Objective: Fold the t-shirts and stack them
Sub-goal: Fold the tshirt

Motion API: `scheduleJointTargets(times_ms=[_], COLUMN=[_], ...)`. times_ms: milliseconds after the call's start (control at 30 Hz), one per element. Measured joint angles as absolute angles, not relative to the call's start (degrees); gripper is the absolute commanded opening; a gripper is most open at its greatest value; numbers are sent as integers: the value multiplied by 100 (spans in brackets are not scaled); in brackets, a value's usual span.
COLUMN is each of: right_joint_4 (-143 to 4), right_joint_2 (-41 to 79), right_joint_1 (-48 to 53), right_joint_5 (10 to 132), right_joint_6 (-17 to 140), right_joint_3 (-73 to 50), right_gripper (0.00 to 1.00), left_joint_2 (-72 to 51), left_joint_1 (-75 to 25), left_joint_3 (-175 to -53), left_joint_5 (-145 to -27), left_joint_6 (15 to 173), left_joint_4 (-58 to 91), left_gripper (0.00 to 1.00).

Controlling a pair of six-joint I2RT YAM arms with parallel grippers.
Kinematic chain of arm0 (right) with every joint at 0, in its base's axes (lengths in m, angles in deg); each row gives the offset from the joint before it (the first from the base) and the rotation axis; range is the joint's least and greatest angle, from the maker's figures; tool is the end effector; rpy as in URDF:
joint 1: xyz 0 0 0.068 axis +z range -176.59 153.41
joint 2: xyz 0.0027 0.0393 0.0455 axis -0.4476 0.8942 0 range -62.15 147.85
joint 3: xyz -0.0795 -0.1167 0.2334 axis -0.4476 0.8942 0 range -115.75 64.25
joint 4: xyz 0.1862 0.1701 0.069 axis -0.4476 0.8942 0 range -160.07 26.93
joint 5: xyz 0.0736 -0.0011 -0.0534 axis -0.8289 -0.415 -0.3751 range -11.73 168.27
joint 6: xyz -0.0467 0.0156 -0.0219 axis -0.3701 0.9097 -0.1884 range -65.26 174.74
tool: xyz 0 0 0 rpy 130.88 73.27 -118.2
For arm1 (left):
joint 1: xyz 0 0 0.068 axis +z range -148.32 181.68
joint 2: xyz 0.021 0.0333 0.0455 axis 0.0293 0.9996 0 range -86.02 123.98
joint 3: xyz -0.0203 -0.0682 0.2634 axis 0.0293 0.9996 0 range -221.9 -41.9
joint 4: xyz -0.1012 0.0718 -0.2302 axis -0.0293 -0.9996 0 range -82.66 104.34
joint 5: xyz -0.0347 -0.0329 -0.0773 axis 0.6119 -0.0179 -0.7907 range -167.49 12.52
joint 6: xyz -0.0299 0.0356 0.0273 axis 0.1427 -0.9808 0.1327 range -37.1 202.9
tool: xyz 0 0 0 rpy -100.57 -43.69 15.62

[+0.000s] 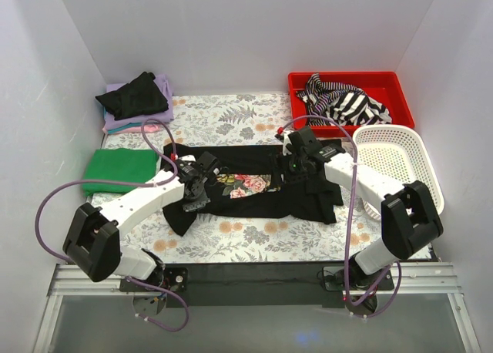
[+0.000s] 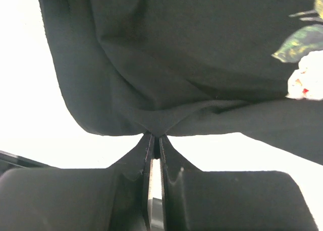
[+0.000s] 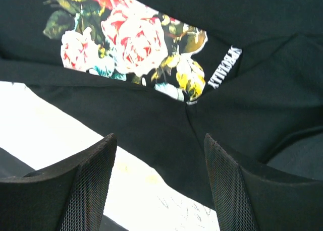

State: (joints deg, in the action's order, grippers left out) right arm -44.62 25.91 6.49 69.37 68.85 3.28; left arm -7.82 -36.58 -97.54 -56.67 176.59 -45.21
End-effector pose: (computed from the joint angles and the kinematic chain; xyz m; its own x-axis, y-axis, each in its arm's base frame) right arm 0.2677 0.1809 0.2326 -0.7957 -0.2310 -0.5600 -0.4374 0.8586 0.2674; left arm 0.1885 -0.1325 0.2271 -0.4893 -0.8021 -0.3423 -0.8109 0.5629 -0.1598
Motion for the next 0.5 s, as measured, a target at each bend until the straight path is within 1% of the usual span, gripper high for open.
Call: scheduleJointTargets(times_ms=[233, 367, 467, 500], right_joint_4=[-4324, -4272, -4285, -4283], right_joint_2=[2488, 2488, 2488, 2494], right_joint_1=[649, 649, 649, 649], right_joint_5=[6932, 6910, 6797, 6746], right_joint_6=[6804, 6804, 6797, 6795], right_joint_3=[673, 761, 758, 758], right_gripper=[75, 75, 75, 75], left_joint_2=[-572, -238, 193, 352], left_joint_1=[-3178, -2841, -2688, -2646], left_joint_3=[-9940, -10158, -10351, -10412], left_joint_5=[-5654, -5743, -5778, -5782], left_joint_6=[17102, 16678, 16376, 16289], left_joint_4=[-4502, -4320, -4252, -4228], left_gripper=[0, 1, 6, 9])
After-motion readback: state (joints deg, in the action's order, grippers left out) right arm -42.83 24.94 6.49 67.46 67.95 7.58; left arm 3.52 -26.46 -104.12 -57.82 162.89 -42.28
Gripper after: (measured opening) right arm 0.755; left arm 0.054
